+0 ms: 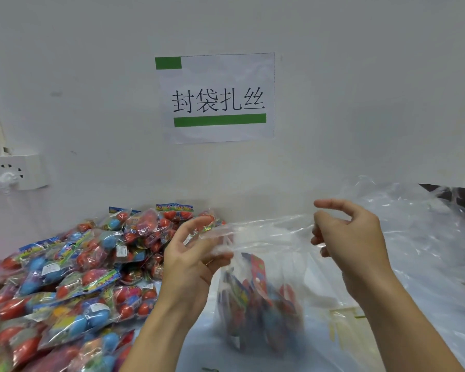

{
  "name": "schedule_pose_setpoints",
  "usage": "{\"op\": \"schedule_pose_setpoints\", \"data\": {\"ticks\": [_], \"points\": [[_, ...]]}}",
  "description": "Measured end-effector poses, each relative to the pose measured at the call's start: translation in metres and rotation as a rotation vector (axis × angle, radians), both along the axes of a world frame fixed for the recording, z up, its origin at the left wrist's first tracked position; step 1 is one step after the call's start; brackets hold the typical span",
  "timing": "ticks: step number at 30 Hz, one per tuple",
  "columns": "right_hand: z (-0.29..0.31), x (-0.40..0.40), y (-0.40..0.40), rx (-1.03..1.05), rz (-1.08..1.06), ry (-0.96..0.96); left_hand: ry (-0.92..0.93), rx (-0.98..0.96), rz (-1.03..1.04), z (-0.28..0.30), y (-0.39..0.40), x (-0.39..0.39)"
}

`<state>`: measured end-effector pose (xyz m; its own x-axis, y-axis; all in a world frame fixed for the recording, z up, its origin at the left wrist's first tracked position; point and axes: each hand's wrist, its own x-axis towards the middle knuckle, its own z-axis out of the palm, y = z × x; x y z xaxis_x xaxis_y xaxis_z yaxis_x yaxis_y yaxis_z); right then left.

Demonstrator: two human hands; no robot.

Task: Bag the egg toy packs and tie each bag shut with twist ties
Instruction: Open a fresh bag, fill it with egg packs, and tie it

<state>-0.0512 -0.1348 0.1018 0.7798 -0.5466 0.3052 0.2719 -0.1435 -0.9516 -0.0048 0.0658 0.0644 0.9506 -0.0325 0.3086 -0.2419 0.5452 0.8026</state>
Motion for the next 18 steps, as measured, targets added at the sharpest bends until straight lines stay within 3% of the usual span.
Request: {"op": "schedule_pose_setpoints", "data": {"ticks": [4, 7, 10, 12, 14, 18], "points": [[0.002, 0.001, -0.004, 0.119, 0.083, 0.034, -0.012, -0.208, -0.15, 0.001, 0.005, 0.0], [0.003, 0.001, -0.006, 0.192, 0.155, 0.018, 0.051, -0.255, 0.052, -0.001, 0.009, 0.007], [0.005, 0.001, -0.011, 0.188, 0.1, -0.039, 0.085, -0.083, 0.237, -0.007, 0.016, 0.015], [0.002, 0.002, -0.02, 0.074, 0.024, 0.004, 0.044, 0.126, 0.285, -0.012, 0.021, 0.019], [-0.003, 0.001, -0.033, -0.129, 0.012, 0.132, -0.043, 0.285, 0.188, -0.016, 0.025, 0.021], [-0.01, -0.007, -0.044, -0.536, 0.372, 0.485, -0.157, 0.483, -0.255, -0.022, 0.026, 0.014]]}}
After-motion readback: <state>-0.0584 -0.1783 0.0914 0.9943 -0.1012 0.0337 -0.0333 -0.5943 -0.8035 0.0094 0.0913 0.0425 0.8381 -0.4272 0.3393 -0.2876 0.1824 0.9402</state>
